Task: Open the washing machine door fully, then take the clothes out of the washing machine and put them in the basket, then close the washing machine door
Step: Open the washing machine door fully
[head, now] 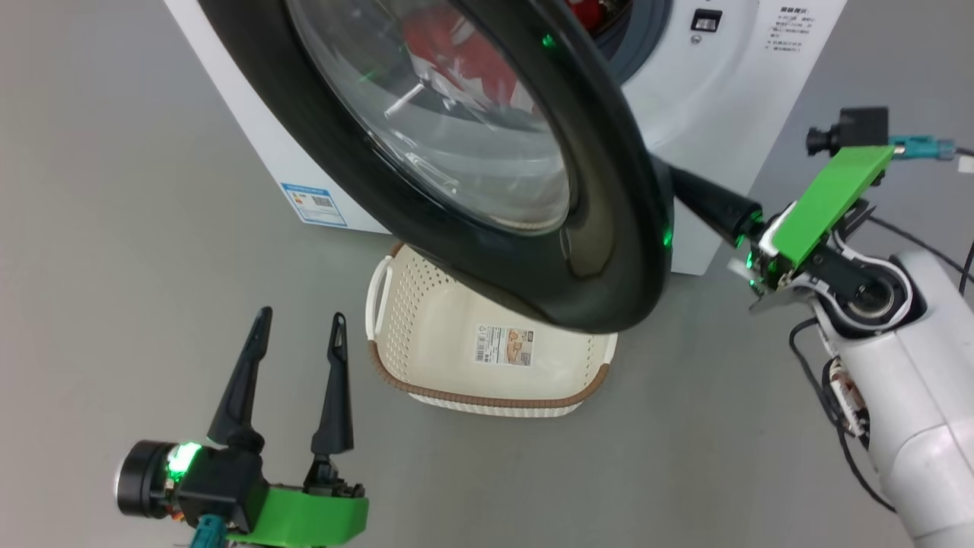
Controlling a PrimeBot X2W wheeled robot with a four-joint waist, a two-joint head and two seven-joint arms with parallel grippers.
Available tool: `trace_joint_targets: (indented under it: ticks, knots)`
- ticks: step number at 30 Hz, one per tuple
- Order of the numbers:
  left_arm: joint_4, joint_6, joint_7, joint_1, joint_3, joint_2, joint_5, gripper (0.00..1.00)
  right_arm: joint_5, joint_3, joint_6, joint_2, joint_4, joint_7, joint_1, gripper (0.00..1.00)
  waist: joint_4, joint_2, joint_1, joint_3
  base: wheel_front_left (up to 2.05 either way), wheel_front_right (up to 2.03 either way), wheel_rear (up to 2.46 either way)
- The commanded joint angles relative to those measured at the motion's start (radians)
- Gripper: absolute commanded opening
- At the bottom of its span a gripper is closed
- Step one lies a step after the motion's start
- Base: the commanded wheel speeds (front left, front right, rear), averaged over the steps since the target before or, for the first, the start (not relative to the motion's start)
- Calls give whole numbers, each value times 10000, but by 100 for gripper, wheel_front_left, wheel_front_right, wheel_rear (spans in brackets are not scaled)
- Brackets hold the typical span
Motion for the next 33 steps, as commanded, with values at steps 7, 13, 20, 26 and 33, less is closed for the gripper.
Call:
trace_joint_targets:
  ticks: [7, 13, 20, 26, 33]
  knots:
    - [-330, 69, -49, 108, 393, 127, 106, 100, 241, 434, 33, 364, -963, 396, 666, 0, 167, -1, 0, -259, 0, 0, 0]
    - [-360, 115, -49, 219, 374, 127, 98, 100, 322, 650, 33, 446, -1497, 642, 1045, 0, 301, -1, 0, -411, 0, 0, 0]
    - [-377, 140, -49, 330, 386, 127, 100, 100, 466, 946, 33, 502, -2003, 964, 1510, 0, 420, -1, 0, -586, 0, 0, 0]
    - [-375, 144, -49, 417, 387, 127, 101, 100, 613, 1264, 33, 633, -2302, 1151, 1952, 0, 544, -1, 0, -734, 0, 0, 0]
    - [-396, 142, -49, 485, 361, 127, 105, 100, 845, 1486, 33, 841, -2341, 1203, 2218, 0, 734, -1, 0, -837, 0, 0, 0]
